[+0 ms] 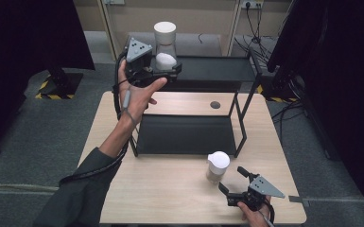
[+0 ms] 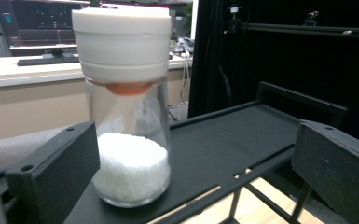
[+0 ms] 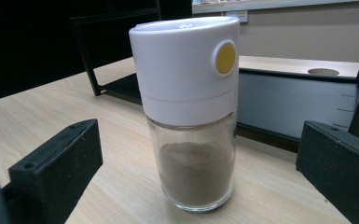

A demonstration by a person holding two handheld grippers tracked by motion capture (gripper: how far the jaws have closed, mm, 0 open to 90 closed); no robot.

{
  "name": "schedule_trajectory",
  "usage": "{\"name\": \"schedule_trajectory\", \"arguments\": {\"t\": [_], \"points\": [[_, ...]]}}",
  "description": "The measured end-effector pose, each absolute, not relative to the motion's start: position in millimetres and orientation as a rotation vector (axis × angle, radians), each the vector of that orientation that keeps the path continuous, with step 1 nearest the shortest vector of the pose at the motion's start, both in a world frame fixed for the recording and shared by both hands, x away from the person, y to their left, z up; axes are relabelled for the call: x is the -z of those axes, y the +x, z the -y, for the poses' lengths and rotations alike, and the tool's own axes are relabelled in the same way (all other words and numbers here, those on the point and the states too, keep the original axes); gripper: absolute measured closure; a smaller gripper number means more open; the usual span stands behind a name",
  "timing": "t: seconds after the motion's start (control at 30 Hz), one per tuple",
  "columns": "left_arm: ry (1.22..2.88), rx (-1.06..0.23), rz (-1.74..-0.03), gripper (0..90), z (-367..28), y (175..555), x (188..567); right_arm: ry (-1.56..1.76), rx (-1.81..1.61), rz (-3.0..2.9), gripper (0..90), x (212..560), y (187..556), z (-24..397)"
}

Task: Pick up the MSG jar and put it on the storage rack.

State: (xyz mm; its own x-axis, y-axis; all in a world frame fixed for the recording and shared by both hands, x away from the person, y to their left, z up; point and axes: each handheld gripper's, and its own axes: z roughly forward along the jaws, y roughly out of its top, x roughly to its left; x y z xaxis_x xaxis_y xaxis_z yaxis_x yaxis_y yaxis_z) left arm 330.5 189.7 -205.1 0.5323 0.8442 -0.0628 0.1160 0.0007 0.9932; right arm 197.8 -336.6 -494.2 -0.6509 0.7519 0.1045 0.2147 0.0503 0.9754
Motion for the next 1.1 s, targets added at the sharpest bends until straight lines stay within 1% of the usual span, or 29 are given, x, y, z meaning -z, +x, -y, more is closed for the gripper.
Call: {"name": "schedule_trajectory", "arguments": {"t": [0.47, 1.03, 1.1], "points": [[1.491, -0.633, -0.777, 0.3, -200, 306, 230, 0.965, -1.634, -1.898, 0.6, 494, 198, 336], [1.519, -0.503, -0.693, 0.2, -209, 289, 286, 0.965, -1.633, -1.898, 0.6, 494, 198, 336], [1.531, -0.509, -0.68, 0.2, -208, 285, 292, 0.965, -1.634, -1.898, 0.6, 494, 198, 336]]}}
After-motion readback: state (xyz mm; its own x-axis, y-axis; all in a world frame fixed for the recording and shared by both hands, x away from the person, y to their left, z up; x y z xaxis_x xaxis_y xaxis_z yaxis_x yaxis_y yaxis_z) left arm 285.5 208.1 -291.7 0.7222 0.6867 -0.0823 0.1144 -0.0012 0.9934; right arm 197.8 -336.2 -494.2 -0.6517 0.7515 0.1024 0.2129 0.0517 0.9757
